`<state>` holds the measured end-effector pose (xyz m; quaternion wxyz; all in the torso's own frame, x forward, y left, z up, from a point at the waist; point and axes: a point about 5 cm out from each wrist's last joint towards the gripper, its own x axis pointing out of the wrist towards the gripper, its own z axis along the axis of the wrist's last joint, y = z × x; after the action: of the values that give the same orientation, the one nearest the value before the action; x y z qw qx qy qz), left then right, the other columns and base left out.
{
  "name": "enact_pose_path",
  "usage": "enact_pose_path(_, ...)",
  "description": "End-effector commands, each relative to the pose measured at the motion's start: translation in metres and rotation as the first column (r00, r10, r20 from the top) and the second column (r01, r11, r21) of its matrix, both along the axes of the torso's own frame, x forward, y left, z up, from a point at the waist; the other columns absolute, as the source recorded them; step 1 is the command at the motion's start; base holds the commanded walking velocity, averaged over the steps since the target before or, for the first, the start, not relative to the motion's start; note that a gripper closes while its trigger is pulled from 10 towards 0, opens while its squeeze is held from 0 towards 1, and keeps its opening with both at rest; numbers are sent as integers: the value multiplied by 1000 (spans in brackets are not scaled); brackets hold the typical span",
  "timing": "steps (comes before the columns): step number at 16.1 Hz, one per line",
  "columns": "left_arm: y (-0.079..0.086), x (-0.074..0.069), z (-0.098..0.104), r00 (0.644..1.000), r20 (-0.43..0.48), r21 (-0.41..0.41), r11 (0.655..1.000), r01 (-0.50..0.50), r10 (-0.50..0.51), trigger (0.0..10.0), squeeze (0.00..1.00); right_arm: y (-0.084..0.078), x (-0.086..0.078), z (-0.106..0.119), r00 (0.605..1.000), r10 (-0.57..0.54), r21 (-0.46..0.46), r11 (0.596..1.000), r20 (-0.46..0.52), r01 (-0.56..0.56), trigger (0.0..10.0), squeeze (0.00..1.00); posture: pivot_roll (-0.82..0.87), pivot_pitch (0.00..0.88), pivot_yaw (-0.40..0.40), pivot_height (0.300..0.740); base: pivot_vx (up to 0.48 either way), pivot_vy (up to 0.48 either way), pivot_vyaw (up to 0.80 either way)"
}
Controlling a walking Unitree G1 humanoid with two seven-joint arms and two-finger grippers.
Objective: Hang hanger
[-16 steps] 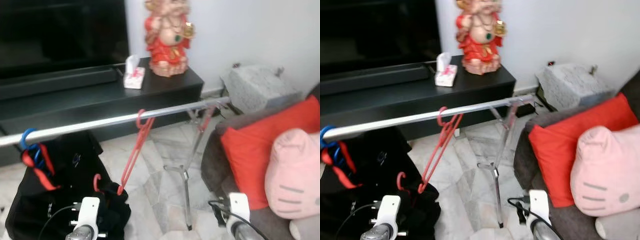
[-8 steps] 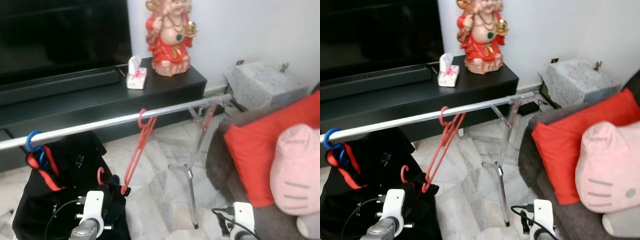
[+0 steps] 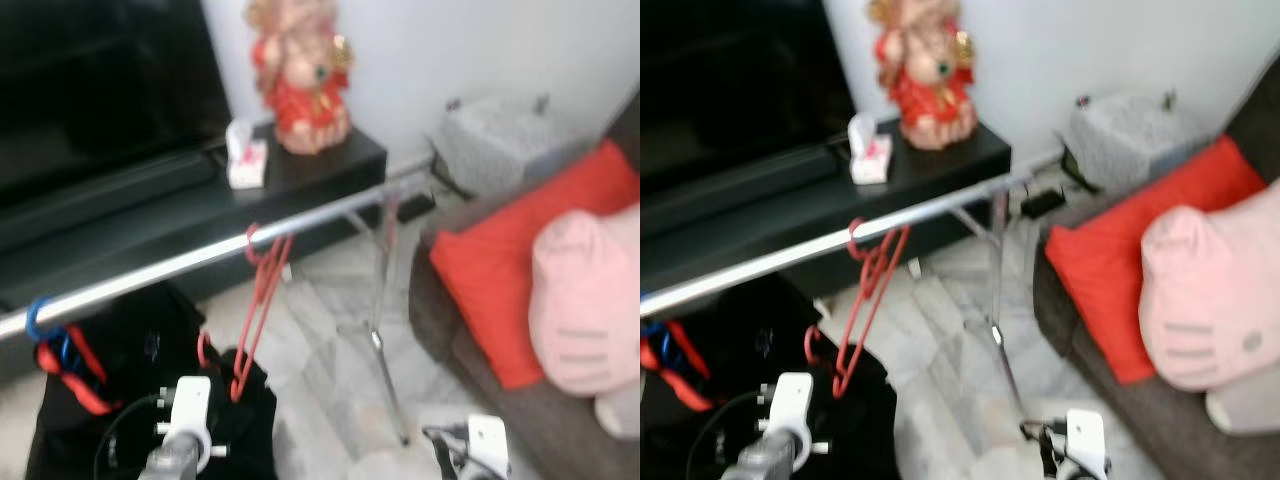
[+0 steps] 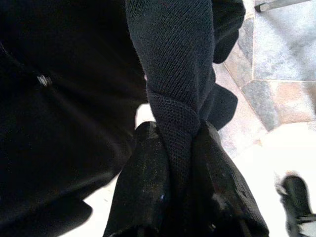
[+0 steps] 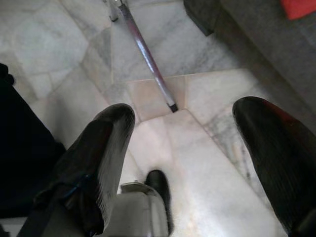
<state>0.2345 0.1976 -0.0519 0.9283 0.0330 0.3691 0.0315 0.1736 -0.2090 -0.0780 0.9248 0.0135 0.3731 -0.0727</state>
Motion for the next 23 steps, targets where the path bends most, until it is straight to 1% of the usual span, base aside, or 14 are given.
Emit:
enact_pose_path(1, 4, 13, 10, 999, 26, 26, 999, 25, -26, 10000, 0, 0, 13, 7, 999, -9, -2, 1000, 43, 9, 10000, 0, -471, 0, 157, 740, 0, 0, 0)
enact_pose_path(2, 2, 16, 11, 999, 32, 29, 999, 41, -42, 10000, 0, -3, 14, 8, 998, -33, 2, 999, 48, 33, 10000, 0, -469, 0, 153, 740, 0, 0, 0)
enact_pose_path(3, -2, 22, 15, 995, 43, 48, 995, 89, -91, 10000, 0, -6, 11, 6, 997, -72, 8, 997, 32, 72, 10000, 0, -443, 0, 144, 740, 0, 0, 0)
enact_pose_path(5, 0, 19, 13, 995, 36, 67, 993, 93, -96, 10000, 0, -6, 7, 4, 996, -83, 12, 997, 12, 83, 10000, 0, -427, 0, 120, 740, 0, 0, 0)
enact_pose_path(7, 13, -4, 0, 1000, -17, 75, 997, 25, -24, 10000, 0, -8, 0, 0, 997, -68, 8, 998, -21, 69, 10000, 0, -388, 0, 83, 740, 0, 0, 0)
enact_pose_path(8, 16, -15, -7, 999, -45, 75, 997, -1, 4, 10000, 0, -10, -2, -1, 998, -58, -1, 998, -34, 58, 10000, 0, -346, 0, 29, 740, 0, 0, 0)
enact_pose_path(9, 20, -37, -18, 994, -92, 79, 996, -47, 54, 10000, 0, -17, -2, 0, 998, -44, -17, 999, -53, 43, 10000, 0, -302, 0, -2, 740, 0, 0, 0)
enact_pose_path(11, 24, -53, -25, 991, -116, 94, 994, -50, 60, 10000, 0, -19, 4, 2, 997, -47, -24, 999, -58, 45, 10000, 0, -244, 0, -40, 740, 0, 0, 0)
enact_pose_path(12, 27, -55, -25, 991, -116, 100, 993, -58, 69, 10000, 0, -16, 7, 3, 997, -42, -22, 999, -57, 41, 10000, 0, -214, 0, -54, 740, 0, 0, 0)
enact_pose_path(15, 41, -55, -21, 991, -102, 127, 989, -76, 89, 10000, 0, 2, 21, 6, 999, 8, 9, 1000, -38, -8, 10000, 0, -167, 0, -55, 740, 0, 0, 0)
enact_pose_path(16, 44, -49, -17, 993, -86, 141, 988, -65, 78, 10000, 0, 11, 27, 7, 999, 29, 26, 999, -28, -28, 10000, 0, -133, 0, -42, 740, 0, 0, 0)
enact_pose_path(18, 46, -38, -11, 997, -51, 154, 987, -43, 52, 10000, 0, 20, 33, 9, 998, 61, 40, 997, -19, -60, 10000, 0, -109, 0, -31, 740, 0, 0, 0)
enact_pose_path(21, 49, -27, -3, 998, -1, 157, 986, -60, 61, 10000, 0, 29, 35, 9, 993, 112, 51, 993, -31, -110, 10000, 0, -65, 0, -70, 740, 0, 0, 0)
enact_pose_path(23, 46, -35, -8, 999, -29, 155, 987, -39, 44, 10000, 0, 30, 36, 9, 990, 138, 43, 990, -37, -136, 10000, 0, -64, 0, -70, 740, 0, 0, 0)
